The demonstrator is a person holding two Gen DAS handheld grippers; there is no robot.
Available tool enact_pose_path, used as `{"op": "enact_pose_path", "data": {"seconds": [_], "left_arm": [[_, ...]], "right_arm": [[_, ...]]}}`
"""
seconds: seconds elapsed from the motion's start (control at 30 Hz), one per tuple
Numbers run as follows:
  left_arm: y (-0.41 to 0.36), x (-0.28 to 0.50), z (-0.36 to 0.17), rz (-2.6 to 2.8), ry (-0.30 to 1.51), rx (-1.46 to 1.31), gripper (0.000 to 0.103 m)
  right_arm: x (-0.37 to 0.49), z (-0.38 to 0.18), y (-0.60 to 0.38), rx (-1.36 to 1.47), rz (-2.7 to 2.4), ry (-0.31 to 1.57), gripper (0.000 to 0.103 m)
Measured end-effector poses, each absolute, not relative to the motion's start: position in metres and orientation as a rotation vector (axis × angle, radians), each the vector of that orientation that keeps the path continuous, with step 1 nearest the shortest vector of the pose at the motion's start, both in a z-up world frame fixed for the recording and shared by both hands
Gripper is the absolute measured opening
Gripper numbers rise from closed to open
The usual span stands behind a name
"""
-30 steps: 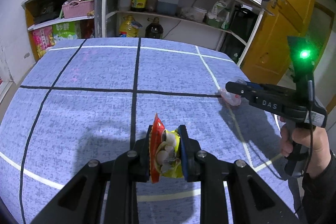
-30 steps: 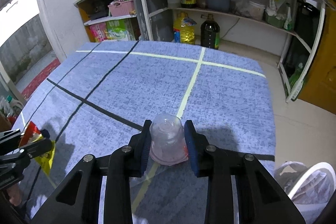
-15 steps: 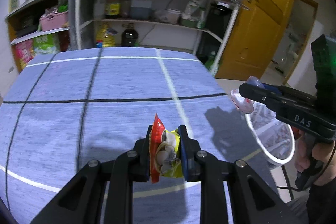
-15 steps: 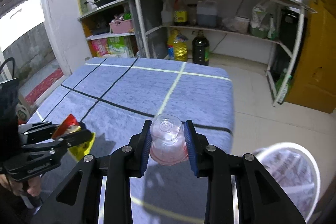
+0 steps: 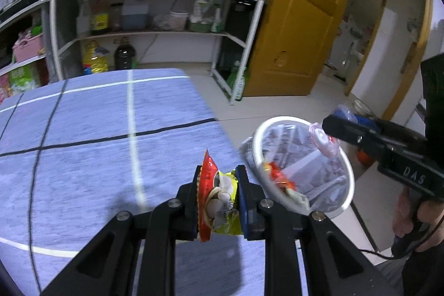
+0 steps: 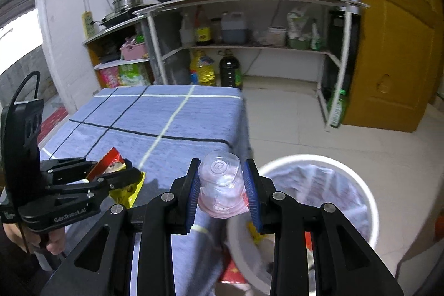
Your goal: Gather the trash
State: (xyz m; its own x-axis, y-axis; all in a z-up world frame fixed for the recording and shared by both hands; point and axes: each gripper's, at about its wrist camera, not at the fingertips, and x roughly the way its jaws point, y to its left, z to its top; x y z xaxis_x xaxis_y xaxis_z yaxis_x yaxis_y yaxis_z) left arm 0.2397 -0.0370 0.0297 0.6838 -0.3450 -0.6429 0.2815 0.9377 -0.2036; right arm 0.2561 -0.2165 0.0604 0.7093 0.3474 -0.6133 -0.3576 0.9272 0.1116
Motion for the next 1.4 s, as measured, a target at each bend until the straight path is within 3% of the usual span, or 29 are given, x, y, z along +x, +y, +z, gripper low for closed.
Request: {"op": "enact_pose_path", "data": {"seconds": [0.7, 0.97, 1.1, 1.4], "left_arm": [[-0.172, 0.282, 0.006, -0.508, 0.801, -0.024, 0.023], [-0.178, 0.292, -0.009, -0.508, 0.823, -0.033, 0.049], [-0.175, 0.291, -0.008, -0.506, 0.822, -0.041, 0.050], [-0.159, 0.277, 0.007, -0.499, 0.790, -0.062, 0.051]], "right_arm": [[0.265, 0.005, -0.332, 0.113, 0.239, 0.814, 0.033], [0.270, -0.002, -0.337, 0.099, 0.207, 0.831, 0.033], [0.272, -0.001, -0.336, 0.106, 0.206, 0.829, 0.041], [0.260, 0.013, -0.332, 0.101, 0.197, 0.797, 0.042]]}}
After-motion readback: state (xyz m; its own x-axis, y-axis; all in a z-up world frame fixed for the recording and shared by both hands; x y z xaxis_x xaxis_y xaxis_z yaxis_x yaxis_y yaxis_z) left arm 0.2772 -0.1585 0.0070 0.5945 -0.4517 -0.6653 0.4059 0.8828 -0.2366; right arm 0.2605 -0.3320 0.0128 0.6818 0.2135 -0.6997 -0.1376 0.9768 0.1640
